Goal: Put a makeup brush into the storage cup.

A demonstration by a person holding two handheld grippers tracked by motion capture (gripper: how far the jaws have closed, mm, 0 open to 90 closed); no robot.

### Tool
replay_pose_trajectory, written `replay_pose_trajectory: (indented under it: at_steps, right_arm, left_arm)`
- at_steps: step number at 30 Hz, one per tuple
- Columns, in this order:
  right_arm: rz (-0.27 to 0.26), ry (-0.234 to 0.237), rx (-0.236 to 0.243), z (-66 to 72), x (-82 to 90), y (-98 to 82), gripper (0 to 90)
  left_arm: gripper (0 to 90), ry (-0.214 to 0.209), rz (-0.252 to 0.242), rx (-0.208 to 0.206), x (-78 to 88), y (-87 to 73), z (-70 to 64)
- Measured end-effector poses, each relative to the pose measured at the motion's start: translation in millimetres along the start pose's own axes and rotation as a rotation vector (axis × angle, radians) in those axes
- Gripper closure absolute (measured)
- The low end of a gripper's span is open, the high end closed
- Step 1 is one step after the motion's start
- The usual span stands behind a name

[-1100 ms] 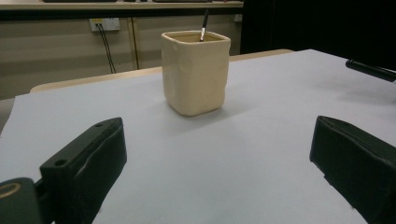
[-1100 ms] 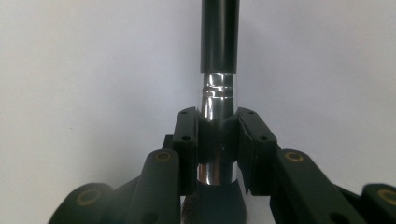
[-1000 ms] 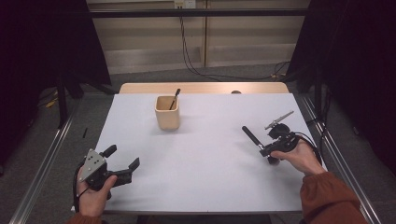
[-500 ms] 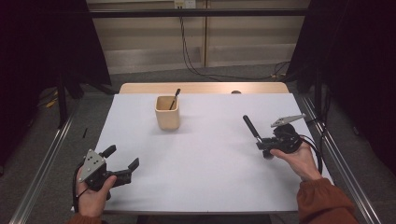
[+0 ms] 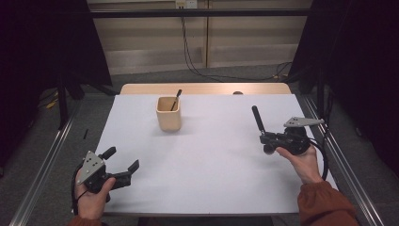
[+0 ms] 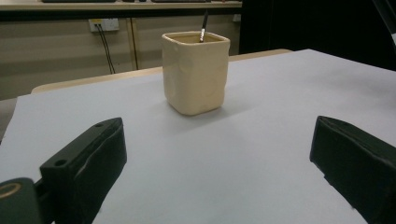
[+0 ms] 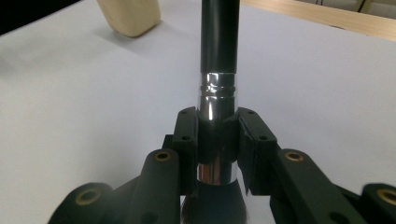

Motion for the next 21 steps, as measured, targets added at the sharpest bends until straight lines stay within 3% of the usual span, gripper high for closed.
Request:
replay_pose_trajectory:
  at_steps: [5,12,21]
  right_arm:
    - [-0.011,0.04,-0.011,1.6,-0.7,0.6,71.1]
    - [-0.034,0.089,0.037,15.3,-0.9,6.3,71.2]
    - [-0.007,0.154,0.103,38.8,-10.3,14.1,71.2]
  left_arm:
    - [3.6,-0.016,-0.003,0.018,0.3,-0.4,0.2]
    - [3.3,-0.043,-0.007,-0.021,0.0,1.8,-4.0]
    - [2.6,-0.102,-0.015,-0.063,-4.2,10.3,-15.9]
Point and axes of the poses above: each handheld gripper's, and its own axes: x roughly backward along the jaws, y roughly out of its top, z roughly to its left, the point moved 1 cm from there along -x, roughly forward along the jaws, and after that the axes turned 7 degrees about z, right-handed, at the moved point
